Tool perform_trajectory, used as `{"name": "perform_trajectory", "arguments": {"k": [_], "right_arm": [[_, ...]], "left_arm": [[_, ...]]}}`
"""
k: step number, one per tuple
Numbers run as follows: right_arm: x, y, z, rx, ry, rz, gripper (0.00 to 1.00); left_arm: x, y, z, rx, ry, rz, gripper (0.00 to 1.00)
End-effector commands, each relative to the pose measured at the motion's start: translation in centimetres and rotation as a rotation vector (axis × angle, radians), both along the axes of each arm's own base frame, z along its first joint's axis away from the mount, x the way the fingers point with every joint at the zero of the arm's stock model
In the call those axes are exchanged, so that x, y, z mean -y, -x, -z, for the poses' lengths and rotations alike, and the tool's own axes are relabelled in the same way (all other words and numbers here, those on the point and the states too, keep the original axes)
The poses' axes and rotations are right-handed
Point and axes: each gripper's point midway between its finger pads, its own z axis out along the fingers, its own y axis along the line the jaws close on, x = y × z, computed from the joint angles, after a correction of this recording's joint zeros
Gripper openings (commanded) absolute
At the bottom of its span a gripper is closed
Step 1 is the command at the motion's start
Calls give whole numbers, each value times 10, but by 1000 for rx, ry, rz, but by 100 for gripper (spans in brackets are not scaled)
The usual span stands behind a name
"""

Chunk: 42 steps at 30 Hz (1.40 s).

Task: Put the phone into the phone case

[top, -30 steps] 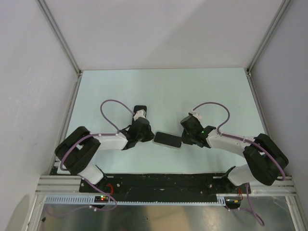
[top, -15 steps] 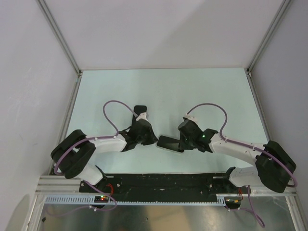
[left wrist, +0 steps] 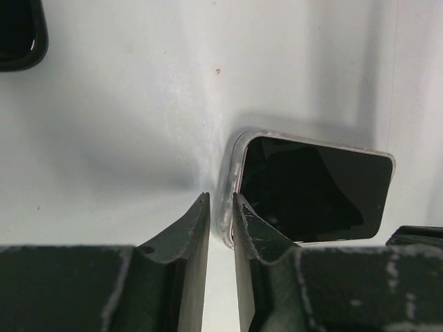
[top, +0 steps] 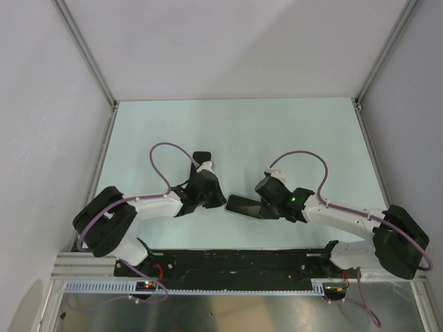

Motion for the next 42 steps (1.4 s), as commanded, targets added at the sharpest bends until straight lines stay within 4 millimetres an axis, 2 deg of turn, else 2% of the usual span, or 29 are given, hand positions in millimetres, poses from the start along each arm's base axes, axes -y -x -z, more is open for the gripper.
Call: {"name": "perform_trajectory", "arguments": {"k": [1,9,19,30,36,42], "right_arm": [[3,-7,6,11,15,41,20],[11,-2,14,-13,47,57,19],[11,2,26,-36,67,52,19],[16,10,43,-72,131,30,14],[16,17,56,-102,164,0,14],[12,18,57,-103,221,-48,17]], "left_arm": [[12,-12,-23,61,24,28,24],[12,-11,-22,54,23,26,24],[12,-11,-20,49,22,23,24],[12,-11,-16,40,17,21,24],[12,-10,-13,32,16,22,24],[11,-6,-9,24,17,25,23]]}}
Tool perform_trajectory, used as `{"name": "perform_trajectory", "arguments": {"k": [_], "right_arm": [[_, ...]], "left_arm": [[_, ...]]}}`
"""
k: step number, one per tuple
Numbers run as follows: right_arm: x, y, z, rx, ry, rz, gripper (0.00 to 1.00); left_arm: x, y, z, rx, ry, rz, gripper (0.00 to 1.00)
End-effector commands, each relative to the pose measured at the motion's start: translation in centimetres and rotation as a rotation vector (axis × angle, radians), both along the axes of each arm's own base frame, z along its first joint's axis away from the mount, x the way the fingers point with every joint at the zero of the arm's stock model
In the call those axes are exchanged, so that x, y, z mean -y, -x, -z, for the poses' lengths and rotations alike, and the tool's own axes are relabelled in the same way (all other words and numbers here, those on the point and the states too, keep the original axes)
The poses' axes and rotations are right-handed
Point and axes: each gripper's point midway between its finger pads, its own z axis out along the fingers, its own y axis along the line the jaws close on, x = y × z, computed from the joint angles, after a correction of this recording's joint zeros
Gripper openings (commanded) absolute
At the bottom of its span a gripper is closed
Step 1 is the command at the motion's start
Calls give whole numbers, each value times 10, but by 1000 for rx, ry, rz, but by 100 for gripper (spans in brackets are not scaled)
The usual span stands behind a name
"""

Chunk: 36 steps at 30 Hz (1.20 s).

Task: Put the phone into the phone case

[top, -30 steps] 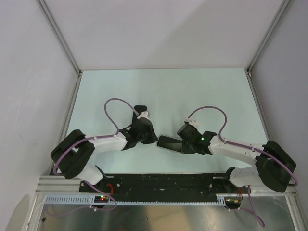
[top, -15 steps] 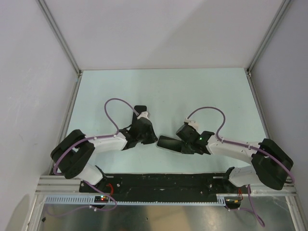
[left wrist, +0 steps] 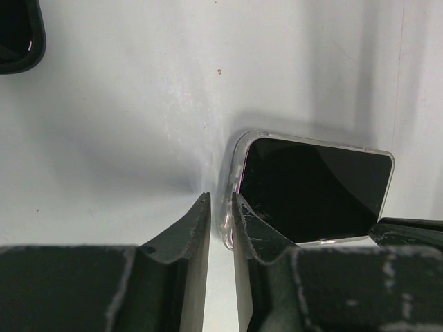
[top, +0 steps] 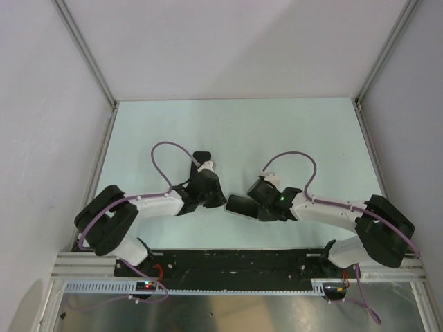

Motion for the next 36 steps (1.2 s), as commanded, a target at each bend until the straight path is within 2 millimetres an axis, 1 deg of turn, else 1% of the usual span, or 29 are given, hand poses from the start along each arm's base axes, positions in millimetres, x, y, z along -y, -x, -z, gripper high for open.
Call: {"name": "perform_trajectory", "arguments": {"k": [1,4,7,9,11,13,15,17,19,21,22,23,24,26,27,29,31,33,36], "right_arm": [[4,15,29,-68,101,-54,19],[-1,17,32,-74,131,-84,22],[-4,19,37,-82,159,-109,24],[-5,19,40,-86,166,-109,26],[-7,16,36,-75,153,-101,26],[-9,9,25,-46,128,-88,27],[-11,-1,8,-3,102,-77,28],[-16,-14,-18,65,50,-75,32],[-22,-25,-40,126,-11,-98,41],[-26,-39,-60,188,-69,-118,54],[-25,-46,-67,217,-87,-125,62],[-27,-54,-73,245,-117,-132,69],[-25,-63,-77,267,-130,-131,73],[-26,-77,-82,281,-180,-134,78],[-26,-86,-81,280,-202,-124,78],[-25,-98,-76,257,-246,-104,76],[-22,-107,-66,231,-258,-76,66],[-20,-112,-55,207,-257,-65,60],[-18,-114,-38,163,-241,-55,56]], "left_arm": [[9,-2,-9,30,33,16,23],[1,2,-9,35,36,-5,23],[-6,5,-16,49,57,-38,23],[-10,9,-16,45,72,-57,23],[-13,11,-18,44,83,-69,23],[-14,13,-20,49,92,-74,23],[-13,14,-23,50,101,-72,23],[-11,15,-25,52,109,-70,23],[-10,17,-26,50,119,-72,23],[-11,20,-26,45,129,-93,23],[-11,22,-26,40,141,-113,23],[-13,24,-25,41,140,-136,24],[-11,29,-24,39,147,-148,24],[-4,37,-24,43,150,-159,24],[1,42,-23,37,153,-158,23],[12,49,-19,22,154,-155,21],[22,53,-14,6,156,-150,20],[29,54,-11,-2,157,-142,19],[37,50,-10,1,152,-133,19]]}}
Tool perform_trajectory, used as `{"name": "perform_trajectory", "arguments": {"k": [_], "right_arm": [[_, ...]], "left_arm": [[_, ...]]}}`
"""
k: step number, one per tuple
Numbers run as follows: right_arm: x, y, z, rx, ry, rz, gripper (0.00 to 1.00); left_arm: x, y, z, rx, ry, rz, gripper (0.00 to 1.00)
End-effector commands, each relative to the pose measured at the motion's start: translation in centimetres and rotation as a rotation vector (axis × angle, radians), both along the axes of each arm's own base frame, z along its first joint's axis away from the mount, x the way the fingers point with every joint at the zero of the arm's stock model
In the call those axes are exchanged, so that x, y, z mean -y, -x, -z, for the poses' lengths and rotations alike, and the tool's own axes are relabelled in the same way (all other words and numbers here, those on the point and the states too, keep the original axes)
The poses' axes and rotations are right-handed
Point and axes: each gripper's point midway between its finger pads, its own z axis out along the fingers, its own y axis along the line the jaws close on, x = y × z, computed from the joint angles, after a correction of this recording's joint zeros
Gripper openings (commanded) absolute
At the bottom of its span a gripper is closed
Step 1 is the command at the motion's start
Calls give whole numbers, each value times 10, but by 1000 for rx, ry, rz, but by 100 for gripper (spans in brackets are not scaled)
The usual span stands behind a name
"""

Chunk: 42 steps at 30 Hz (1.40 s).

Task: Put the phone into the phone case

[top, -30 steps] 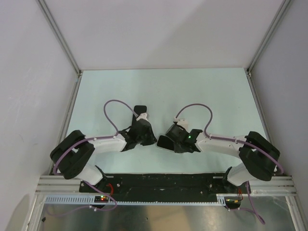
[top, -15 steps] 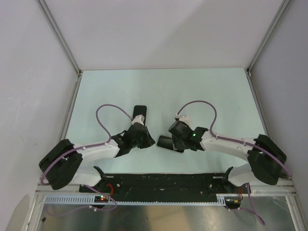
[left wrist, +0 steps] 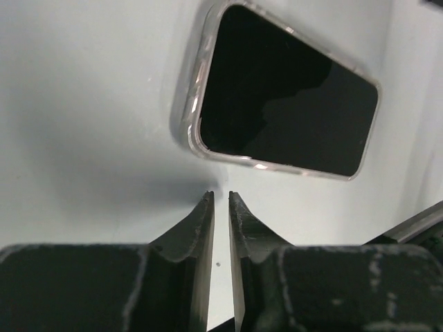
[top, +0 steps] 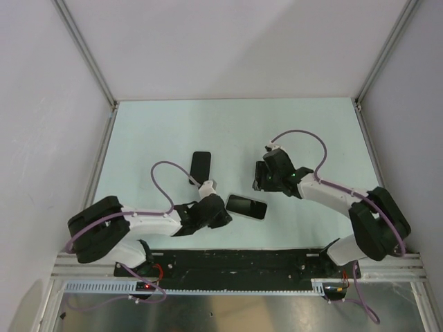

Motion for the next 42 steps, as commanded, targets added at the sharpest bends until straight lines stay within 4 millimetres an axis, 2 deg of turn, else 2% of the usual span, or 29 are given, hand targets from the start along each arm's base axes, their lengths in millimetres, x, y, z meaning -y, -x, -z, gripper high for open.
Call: {"name": "perform_trajectory", "arguments": {"k": [1,7,11,16,19,23,25,30,37,42], "right_arm": [[-11,-5,17,-31,-29,-42,55],[-11,12,52,-161,-3,-57,49],[-8,31,66,-222,32,-43,37],[-12,60,62,-234,-3,-15,36],[-12,70,58,-218,-9,5,37],[-13,76,52,-198,-14,19,39],[-11,73,50,-188,-10,31,44],[-3,60,40,-148,-24,81,63],[-6,51,25,-99,-20,122,66],[-20,42,23,-86,-25,143,70]], "left_arm": [[21,-20,-16,47,51,-57,18],[19,-33,-10,58,24,-83,18],[13,-46,-9,66,7,-101,17],[5,-76,-8,86,-27,-121,17],[12,-92,-12,93,-29,-103,17],[24,-107,-13,94,-27,-71,17],[29,-111,-14,92,-22,-59,16],[29,-109,-15,85,-12,-58,16],[2,-92,-19,101,-16,-84,16],[-1,-72,-13,84,-13,-47,16]]}}
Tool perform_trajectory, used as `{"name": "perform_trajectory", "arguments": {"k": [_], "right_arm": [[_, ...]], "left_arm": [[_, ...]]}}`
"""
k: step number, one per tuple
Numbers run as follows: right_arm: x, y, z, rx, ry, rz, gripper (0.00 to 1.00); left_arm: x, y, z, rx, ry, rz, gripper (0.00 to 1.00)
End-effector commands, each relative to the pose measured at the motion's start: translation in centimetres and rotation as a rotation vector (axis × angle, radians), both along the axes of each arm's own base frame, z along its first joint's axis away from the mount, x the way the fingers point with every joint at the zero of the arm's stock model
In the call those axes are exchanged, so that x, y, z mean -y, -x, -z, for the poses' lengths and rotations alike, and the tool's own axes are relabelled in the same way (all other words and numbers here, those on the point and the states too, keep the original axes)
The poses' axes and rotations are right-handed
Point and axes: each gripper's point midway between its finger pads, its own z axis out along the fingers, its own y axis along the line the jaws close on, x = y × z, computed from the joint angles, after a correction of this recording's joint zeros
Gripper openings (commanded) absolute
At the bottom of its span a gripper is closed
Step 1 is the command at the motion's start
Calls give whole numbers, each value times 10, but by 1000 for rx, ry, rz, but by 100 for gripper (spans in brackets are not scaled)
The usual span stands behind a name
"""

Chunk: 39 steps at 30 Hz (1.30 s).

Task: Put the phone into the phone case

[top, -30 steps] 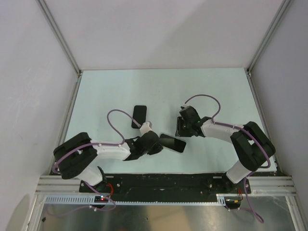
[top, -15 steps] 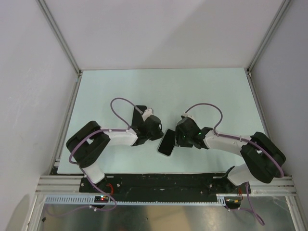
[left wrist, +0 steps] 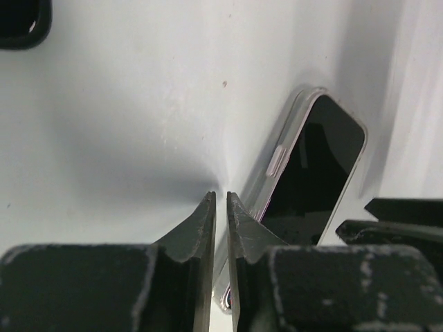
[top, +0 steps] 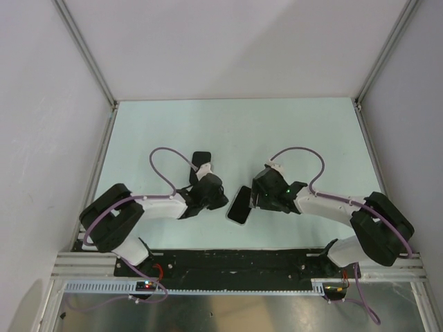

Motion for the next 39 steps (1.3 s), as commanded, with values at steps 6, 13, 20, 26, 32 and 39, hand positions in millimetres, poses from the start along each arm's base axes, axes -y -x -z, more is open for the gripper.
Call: {"name": "perform_trajectory", "arguments": {"k": [6,13,20,26,32,39], "right_arm": [[-18,-46,-8,59,1,109,70],[-27,-62,3,33,28,97,70],[-24,-60,14,7,79,86,68],[-18,-51,26,-30,149,33,69],[-16,-41,36,-54,216,-18,74],[-8,-40,43,-80,309,-29,74]], "left_arm": [[22,31,-13,31,53,84,15],[30,39,-14,32,65,107,15],[31,36,-16,39,65,105,15],[27,32,-18,46,67,88,15],[8,22,-21,64,69,39,16],[-11,7,-29,88,85,-6,16]]}}
